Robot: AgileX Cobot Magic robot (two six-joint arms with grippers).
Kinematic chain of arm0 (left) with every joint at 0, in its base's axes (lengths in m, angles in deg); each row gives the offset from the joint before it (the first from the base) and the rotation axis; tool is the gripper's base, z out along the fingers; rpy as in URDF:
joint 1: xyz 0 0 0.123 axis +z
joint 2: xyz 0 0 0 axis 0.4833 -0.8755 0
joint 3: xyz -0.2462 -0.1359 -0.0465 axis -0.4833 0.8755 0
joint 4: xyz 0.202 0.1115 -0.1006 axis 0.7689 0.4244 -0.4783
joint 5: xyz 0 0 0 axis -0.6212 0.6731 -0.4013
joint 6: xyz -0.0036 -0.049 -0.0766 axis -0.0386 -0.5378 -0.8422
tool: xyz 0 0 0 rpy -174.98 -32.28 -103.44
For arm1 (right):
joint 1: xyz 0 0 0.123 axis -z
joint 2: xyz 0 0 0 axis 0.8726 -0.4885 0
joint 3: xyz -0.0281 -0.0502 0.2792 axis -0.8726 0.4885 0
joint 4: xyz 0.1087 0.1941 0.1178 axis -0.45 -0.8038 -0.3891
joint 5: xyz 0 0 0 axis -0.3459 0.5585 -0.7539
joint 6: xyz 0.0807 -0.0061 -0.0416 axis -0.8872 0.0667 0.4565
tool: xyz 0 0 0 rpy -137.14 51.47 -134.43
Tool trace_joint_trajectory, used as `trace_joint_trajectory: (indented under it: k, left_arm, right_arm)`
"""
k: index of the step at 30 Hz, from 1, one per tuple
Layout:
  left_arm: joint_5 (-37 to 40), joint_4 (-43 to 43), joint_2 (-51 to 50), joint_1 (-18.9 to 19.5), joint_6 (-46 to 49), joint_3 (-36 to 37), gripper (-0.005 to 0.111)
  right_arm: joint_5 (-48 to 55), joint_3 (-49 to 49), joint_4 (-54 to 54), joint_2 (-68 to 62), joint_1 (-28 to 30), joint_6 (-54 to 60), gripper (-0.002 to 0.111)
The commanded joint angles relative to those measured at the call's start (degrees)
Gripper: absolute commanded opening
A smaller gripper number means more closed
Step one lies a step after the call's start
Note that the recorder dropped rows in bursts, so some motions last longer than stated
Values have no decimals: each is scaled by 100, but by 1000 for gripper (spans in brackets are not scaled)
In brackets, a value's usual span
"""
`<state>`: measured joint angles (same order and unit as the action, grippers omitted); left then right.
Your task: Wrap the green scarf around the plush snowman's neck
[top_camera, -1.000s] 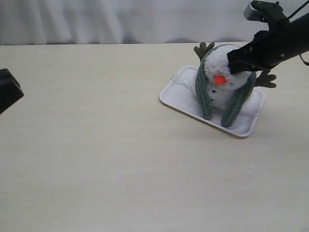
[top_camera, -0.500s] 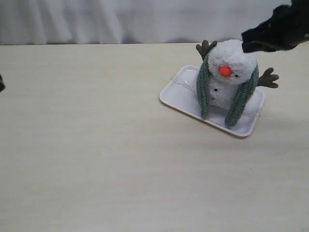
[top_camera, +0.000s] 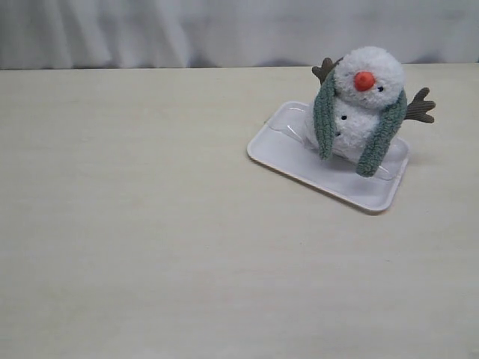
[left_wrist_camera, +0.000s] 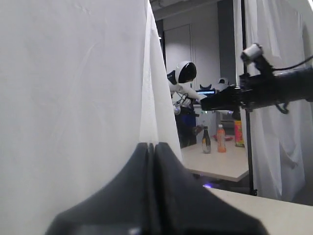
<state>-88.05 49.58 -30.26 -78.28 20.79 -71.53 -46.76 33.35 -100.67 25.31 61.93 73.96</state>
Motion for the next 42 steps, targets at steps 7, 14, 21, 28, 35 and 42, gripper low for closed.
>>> trace_joint_trajectory:
  k: [7,14,21,28,35,42]
  left_arm:
    - [40,-49,373,14,-27,-1,0]
    - [40,-49,373,14,-27,-1,0]
    - [60,-49,371,-2,-27,11,0]
    - [63,-1296,386,22,-27,11,0]
    - [-67,-1664,462,881,493,11,0]
    - [905,-2798,1013,2697,673,11,0]
  right_arm:
    - [-7,291,-26,2560,2,51,4]
    - [2,291,-26,3738,2,-214,4]
    - [2,291,-26,4526,2,-214,4]
    - [-47,141,-26,4526,2,-214,4]
    - [-74,141,-26,4526,2,-214,4]
    - [-74,141,-26,4526,2,-214,4]
